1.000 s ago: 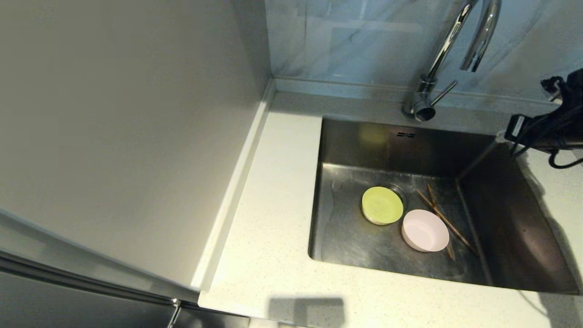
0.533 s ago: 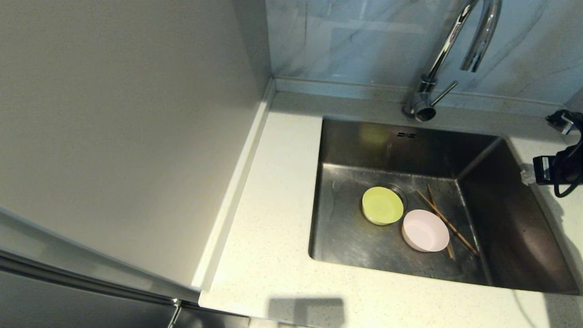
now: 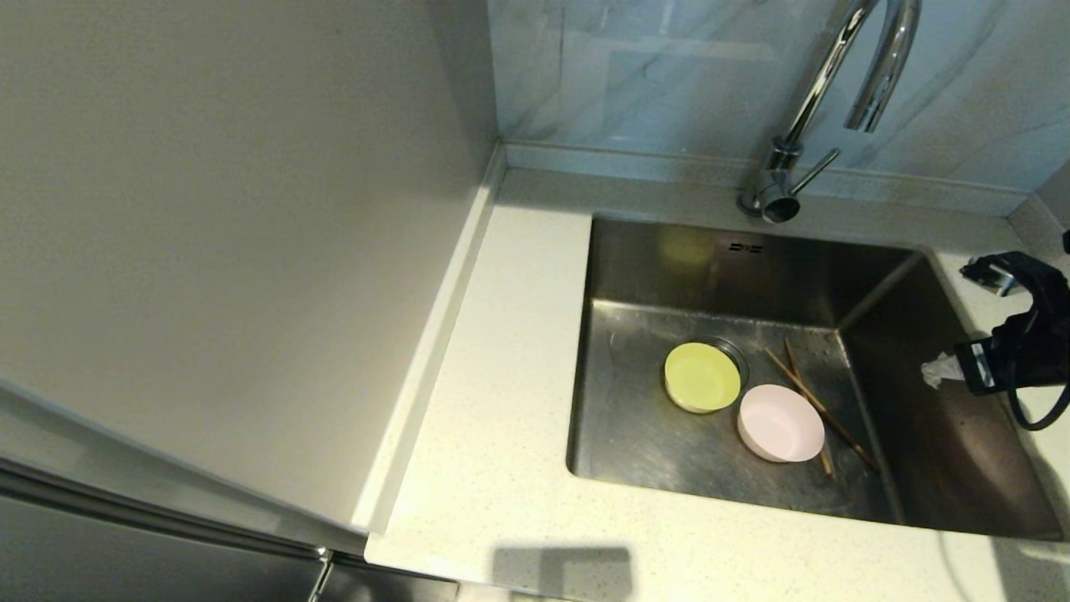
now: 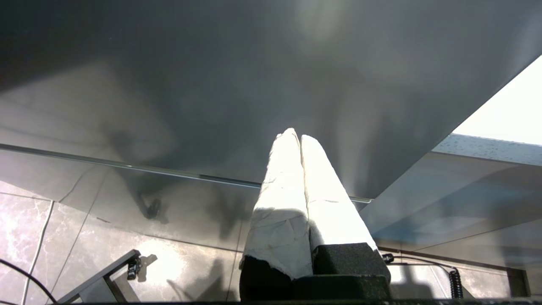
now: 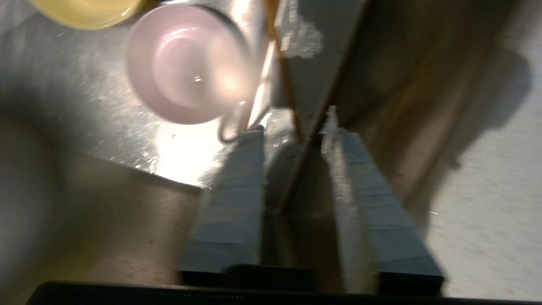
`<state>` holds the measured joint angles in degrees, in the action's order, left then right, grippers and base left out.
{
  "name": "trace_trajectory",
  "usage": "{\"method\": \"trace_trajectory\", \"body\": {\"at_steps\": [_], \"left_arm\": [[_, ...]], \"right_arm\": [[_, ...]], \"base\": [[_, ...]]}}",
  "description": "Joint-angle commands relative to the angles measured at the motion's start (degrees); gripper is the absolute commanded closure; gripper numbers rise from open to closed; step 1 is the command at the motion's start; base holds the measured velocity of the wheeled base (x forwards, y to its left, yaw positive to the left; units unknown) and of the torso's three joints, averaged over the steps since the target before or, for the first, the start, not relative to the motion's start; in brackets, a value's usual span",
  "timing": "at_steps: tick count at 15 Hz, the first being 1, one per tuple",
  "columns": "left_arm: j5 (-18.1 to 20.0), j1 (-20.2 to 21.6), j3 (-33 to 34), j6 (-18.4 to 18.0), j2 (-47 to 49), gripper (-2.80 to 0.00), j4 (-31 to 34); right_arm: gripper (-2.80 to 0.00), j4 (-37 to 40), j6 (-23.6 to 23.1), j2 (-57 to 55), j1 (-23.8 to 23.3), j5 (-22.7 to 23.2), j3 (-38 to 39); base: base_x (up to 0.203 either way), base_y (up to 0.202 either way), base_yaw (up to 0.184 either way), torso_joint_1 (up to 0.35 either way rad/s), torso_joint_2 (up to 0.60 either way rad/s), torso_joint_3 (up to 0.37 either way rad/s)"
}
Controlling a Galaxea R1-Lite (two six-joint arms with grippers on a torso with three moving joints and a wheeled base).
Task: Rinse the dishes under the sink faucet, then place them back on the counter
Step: Put a bowl back to the table from the sink
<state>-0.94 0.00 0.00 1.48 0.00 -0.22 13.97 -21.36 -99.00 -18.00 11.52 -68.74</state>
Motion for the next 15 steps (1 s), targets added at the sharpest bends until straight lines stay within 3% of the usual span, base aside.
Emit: {"method": "trace_trajectory", "body": {"at_steps": [1, 5, 11, 15], "left_arm": [[0.0, 0.0, 0.0, 0.0, -0.2, 0.00, 0.0], [0.0, 0.0, 0.0, 0.0, -0.2, 0.00, 0.0], [0.0, 0.0, 0.0, 0.0, -0.2, 0.00, 0.0], [0.0, 0.0, 0.0, 0.0, -0.2, 0.00, 0.0]], "right_arm": [[-2.80, -0.1, -0.2, -0.3, 2.4, 0.2, 1.7], [-2.80, -3.9, -0.2, -3.0, 7.6, 0.3, 5.1], [-2.80, -29.5, -0.9, -13.1, 10.7, -0.6, 13.4], [-2.80, -32.0, -2.3, -17.7, 10.8, -1.5, 10.8]], "base": [[0.000, 0.000, 0.000, 0.000, 0.00, 0.000], [0.000, 0.000, 0.000, 0.000, 0.00, 0.000], [0.000, 0.000, 0.000, 0.000, 0.00, 0.000], [0.000, 0.000, 0.000, 0.000, 0.00, 0.000]]}}
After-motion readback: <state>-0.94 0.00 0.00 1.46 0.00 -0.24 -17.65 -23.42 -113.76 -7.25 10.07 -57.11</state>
